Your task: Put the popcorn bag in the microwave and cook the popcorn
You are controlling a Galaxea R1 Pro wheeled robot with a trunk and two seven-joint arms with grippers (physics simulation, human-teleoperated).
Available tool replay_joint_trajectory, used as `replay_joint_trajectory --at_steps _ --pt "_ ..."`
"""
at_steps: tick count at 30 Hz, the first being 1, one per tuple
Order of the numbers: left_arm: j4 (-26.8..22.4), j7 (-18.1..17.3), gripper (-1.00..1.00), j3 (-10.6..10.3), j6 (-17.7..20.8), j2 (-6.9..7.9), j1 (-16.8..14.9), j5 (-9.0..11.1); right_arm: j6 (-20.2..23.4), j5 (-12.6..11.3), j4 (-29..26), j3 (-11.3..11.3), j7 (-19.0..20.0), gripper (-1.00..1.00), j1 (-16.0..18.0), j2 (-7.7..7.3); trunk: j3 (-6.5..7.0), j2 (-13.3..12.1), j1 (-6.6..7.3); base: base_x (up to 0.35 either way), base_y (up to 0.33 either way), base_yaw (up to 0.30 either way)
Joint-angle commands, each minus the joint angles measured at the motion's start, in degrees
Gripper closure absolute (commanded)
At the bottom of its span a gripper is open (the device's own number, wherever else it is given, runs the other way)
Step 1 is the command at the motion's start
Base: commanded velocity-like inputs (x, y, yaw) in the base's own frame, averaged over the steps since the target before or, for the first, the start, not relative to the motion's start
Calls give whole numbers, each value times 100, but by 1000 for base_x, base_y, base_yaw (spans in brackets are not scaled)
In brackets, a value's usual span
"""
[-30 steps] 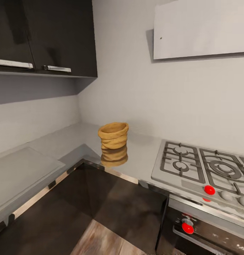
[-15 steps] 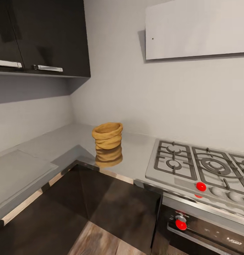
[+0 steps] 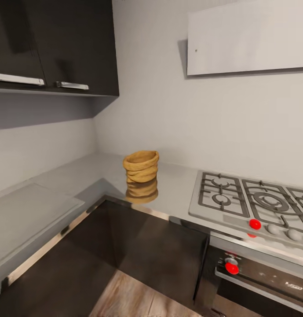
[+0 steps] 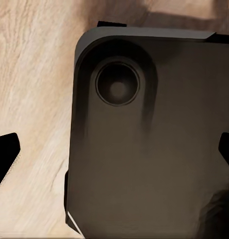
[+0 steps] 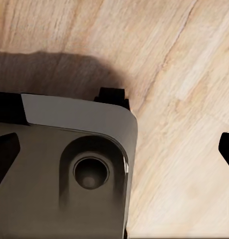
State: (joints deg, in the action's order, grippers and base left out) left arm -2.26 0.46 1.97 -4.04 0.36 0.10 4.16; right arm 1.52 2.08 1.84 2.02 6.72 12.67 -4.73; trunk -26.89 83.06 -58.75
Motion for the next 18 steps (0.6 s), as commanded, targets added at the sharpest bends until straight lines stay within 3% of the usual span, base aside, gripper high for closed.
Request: replay_joint_trajectory --at_steps 1,9,13,18 --pt "-3 -2 -100 14 -9 -1 0 42 6 21 9 18 14 -100 8 -1 -5 3 2 -152 277 0" --pt "-4 -5 -100 14 -9 4 0 42 -25 20 9 18 14 -100 8 7 -5 3 2 -59 244 0" --pt "-4 -8 -100 13 -9 7 -1 42 -83 20 9 18 14 -100 8 7 -5 3 2 -2 66 -57" --pt "-7 -6 -100 12 -11 1 1 41 -90 20 9 18 14 -100 8 7 -5 3 2 0 6 -215"
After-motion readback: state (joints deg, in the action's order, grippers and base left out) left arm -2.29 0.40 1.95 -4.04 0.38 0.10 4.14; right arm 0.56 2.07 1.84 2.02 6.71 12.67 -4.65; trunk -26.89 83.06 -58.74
